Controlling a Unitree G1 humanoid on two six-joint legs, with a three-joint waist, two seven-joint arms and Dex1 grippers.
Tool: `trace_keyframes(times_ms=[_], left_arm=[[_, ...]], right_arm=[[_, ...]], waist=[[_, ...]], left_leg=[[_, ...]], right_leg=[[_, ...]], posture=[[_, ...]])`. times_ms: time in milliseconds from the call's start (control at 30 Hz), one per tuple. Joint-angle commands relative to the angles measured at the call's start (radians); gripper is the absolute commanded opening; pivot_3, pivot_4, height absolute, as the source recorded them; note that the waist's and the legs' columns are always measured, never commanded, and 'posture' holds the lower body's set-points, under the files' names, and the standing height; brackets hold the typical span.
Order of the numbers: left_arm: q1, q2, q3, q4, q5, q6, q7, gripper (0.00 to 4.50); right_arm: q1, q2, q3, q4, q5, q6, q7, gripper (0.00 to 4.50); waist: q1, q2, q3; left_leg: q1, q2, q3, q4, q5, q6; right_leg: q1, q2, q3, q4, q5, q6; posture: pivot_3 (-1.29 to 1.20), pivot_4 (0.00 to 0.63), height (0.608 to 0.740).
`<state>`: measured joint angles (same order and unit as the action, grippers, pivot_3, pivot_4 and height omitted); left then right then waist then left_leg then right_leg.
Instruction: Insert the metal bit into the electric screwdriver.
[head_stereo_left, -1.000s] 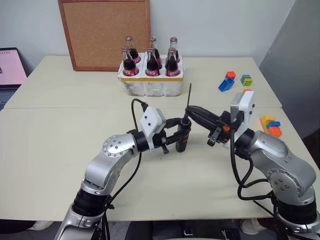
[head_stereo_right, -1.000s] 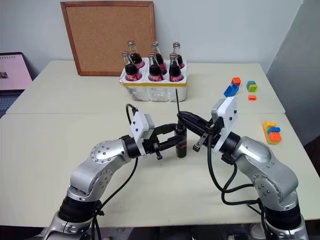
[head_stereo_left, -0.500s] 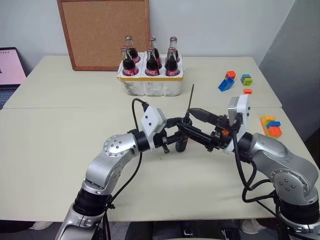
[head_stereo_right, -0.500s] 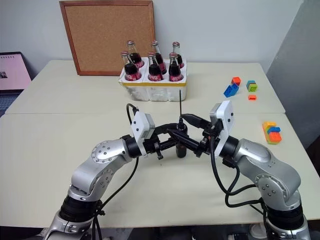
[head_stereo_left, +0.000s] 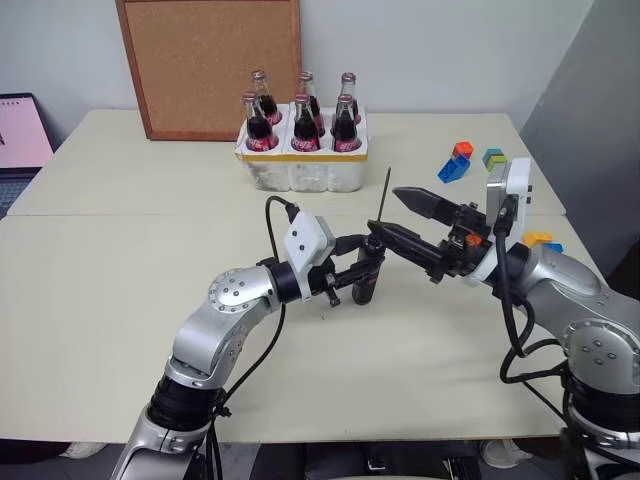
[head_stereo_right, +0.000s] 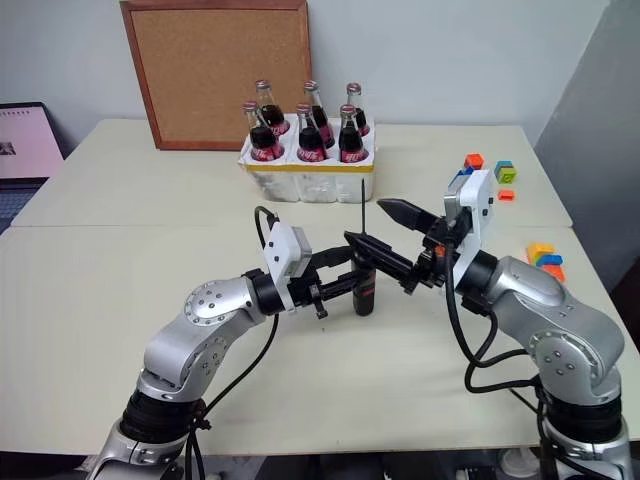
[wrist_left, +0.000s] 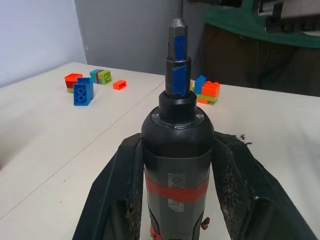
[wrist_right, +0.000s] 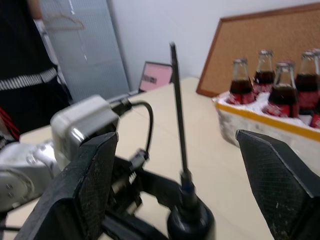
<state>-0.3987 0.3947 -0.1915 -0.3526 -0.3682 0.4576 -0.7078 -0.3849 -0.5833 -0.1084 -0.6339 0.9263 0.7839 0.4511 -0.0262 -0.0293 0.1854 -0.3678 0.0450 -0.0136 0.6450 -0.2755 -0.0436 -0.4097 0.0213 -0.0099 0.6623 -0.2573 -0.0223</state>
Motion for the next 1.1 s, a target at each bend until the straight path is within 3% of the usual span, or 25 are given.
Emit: trace_keyframes(times_ms=[33,200,300,467,733,900,967,1100], left_arm=[[-0.103,0.082,0.038,0.038,0.108,-0.043,0.019,1.6],[-0.289,0.307,-0.084,0.285,0.406,-0.294,-0.073,1.6],[-0.357,0.369,-0.178,0.451,0.53,-0.445,-0.149,1.6],[-0.482,0.314,-0.299,0.711,0.641,-0.607,-0.248,1.6],[-0.572,0.139,-0.381,0.958,0.72,-0.714,-0.322,1.59],[-0.574,0.101,-0.374,1.018,0.752,-0.741,-0.327,1.59],[-0.572,0.094,-0.361,1.025,0.748,-0.739,-0.332,2.3],[-0.569,0.092,-0.34,1.03,0.741,-0.753,-0.346,3.15]], right_arm=[[0.029,-0.053,-0.037,-0.044,-0.019,-0.024,0.034,3.95],[0.082,-0.196,-0.05,-0.068,-0.104,-0.034,0.099,3.95],[0.114,-0.288,-0.058,-0.079,-0.163,-0.047,0.148,3.95],[0.14,-0.403,-0.086,-0.104,-0.192,-0.03,0.206,3.95],[0.123,-0.416,-0.028,-0.134,-0.221,-0.04,0.24,3.95],[0.128,-0.404,-0.019,-0.143,-0.221,-0.034,0.24,3.95],[0.133,-0.401,-0.019,-0.146,-0.222,-0.035,0.243,3.95],[0.139,-0.398,-0.02,-0.144,-0.227,-0.036,0.255,3.95]], waist=[[-0.002,0.0,0.0],[-0.003,0.0,0.002],[0.0,0.0,0.002],[0.022,0.0,0.001],[0.019,0.0,0.001],[0.022,0.0,0.001],[0.024,0.0,0.0],[0.024,0.0,0.0]], left_leg=[[0.0,0.0,0.0,0.0,0.0,0.0],[0.0,0.0,-0.001,-0.001,0.0,0.0],[-0.002,0.0,0.0,-0.003,0.0,0.0],[-0.018,-0.001,0.003,0.002,0.0,0.0],[-0.015,-0.001,0.006,0.001,0.0,0.001],[-0.015,-0.002,0.008,0.002,0.0,0.001],[-0.015,-0.002,0.008,0.002,0.0,0.001],[-0.014,-0.002,0.008,0.003,0.0,0.001]], right_leg=[[0.0,0.0,0.0,0.0,0.0,0.0],[-0.002,0.002,0.0,0.001,0.0,0.0],[-0.003,0.002,0.0,-0.002,-0.001,0.0],[-0.014,0.001,0.0,-0.002,-0.002,0.002],[-0.013,0.002,0.002,0.0,-0.002,0.002],[-0.012,0.001,0.002,0.0,-0.003,0.003],[-0.012,0.001,0.002,0.0,-0.003,0.003],[-0.011,0.001,0.001,0.001,-0.002,0.003]], posture=[[0.0,0.15,0.74],[0.0,0.15,0.74],[0.0,0.15,0.74],[0.0,0.15,0.74],[0.0,0.15,0.74],[0.0,0.15,0.74],[0.0,0.15,0.74],[0.0,0.15,0.74]])
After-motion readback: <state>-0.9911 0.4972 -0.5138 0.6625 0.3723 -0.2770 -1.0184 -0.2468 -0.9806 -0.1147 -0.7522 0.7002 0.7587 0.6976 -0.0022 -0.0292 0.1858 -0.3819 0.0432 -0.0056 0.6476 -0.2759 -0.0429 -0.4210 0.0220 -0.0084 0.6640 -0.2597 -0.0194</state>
